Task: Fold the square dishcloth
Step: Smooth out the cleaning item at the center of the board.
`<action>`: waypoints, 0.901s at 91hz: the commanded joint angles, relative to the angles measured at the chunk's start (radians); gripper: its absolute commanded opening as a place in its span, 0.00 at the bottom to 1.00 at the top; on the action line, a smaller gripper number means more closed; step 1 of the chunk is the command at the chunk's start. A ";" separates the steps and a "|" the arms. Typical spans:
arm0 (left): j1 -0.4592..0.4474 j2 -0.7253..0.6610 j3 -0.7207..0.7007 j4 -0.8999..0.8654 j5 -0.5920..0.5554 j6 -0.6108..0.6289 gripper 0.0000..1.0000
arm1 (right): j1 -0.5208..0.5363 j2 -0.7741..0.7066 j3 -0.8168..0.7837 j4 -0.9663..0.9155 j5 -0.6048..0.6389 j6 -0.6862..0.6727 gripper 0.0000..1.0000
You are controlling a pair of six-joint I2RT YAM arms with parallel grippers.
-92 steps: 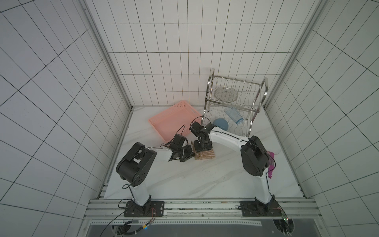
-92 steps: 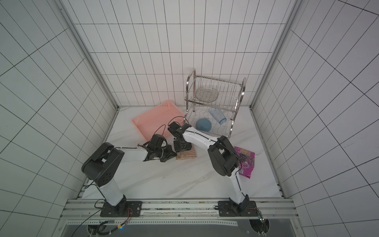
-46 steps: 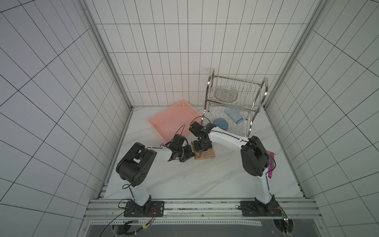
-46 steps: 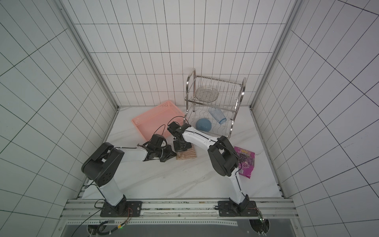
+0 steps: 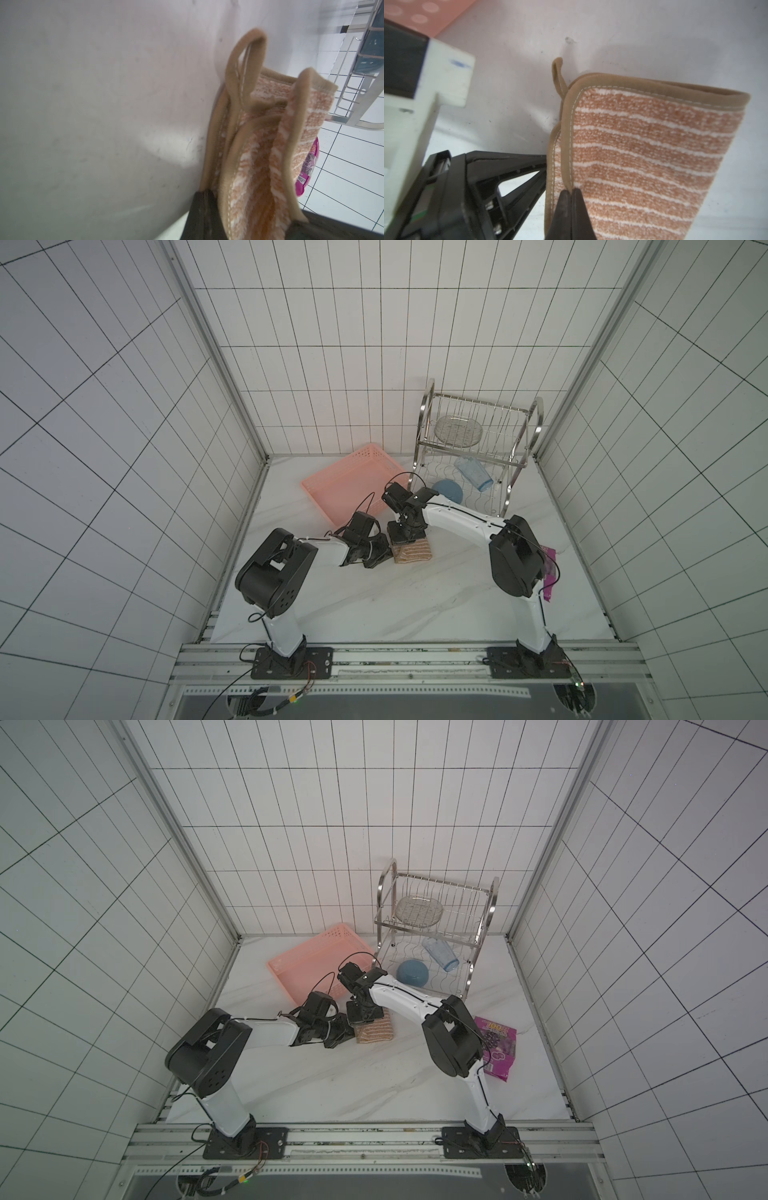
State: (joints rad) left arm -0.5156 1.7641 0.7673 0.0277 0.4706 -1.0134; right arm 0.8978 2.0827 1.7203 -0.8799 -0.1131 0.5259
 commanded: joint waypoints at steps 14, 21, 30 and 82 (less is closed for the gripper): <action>0.004 0.076 -0.028 -0.089 -0.056 0.006 0.00 | -0.010 0.019 -0.014 0.020 -0.063 -0.014 0.03; 0.005 0.078 -0.027 -0.091 -0.056 0.006 0.00 | -0.019 0.015 -0.032 0.021 -0.061 -0.012 0.05; 0.004 0.079 -0.024 -0.094 -0.058 0.006 0.00 | -0.037 0.007 -0.055 0.021 -0.050 -0.005 0.07; 0.047 -0.090 -0.045 -0.255 -0.120 0.028 0.17 | -0.059 -0.038 -0.064 0.032 -0.050 -0.027 0.25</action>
State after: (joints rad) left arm -0.4870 1.7020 0.7551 -0.0731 0.4297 -1.0019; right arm 0.8379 2.0834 1.6585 -0.8513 -0.1604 0.5083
